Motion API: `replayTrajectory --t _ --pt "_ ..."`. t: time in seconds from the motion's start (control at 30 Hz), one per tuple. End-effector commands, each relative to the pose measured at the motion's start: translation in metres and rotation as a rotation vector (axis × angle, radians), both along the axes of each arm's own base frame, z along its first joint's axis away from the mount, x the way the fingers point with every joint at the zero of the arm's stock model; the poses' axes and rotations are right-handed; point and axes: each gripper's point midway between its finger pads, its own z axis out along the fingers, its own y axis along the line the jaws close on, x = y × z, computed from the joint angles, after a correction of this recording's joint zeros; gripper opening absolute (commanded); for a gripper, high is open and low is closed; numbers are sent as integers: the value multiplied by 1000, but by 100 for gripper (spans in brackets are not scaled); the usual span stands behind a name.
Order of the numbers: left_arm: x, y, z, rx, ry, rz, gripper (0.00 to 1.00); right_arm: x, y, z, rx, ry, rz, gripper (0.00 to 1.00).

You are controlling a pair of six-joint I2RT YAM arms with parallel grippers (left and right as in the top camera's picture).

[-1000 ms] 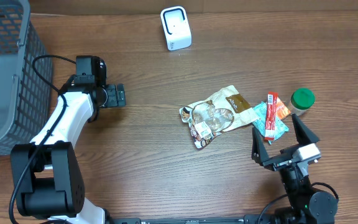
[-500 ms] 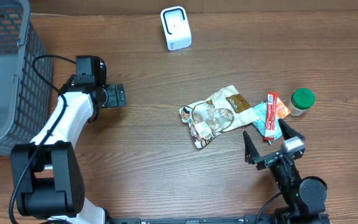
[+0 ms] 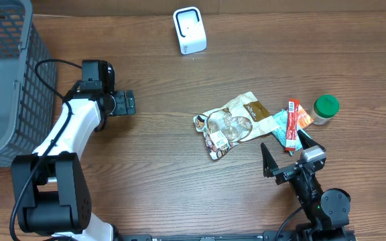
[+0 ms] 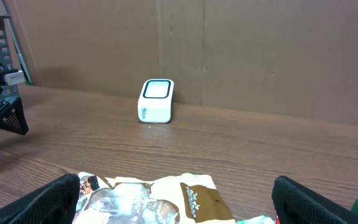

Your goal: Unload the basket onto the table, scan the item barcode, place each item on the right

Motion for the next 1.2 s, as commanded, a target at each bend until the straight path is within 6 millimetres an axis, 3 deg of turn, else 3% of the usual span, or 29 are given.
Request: replayTrajectory --t 0.0,0.7,0.87,1.0,1.17 --pt "5 1 3 8 -10 -11 100 0 -1 -2 4 -1 -3 100" --pt "5 1 2 8 -9 -11 100 0 -1 -2 4 -1 -3 100" --pt "6 0 13 8 -34 -14 100 0 -1 -2 4 -1 -3 100" --pt "8 0 51 11 -132 -13 100 0 -1 -2 4 -1 -3 100" --pt "0 0 137 16 -353 -12 99 0 -1 -2 4 -1 -3 100"
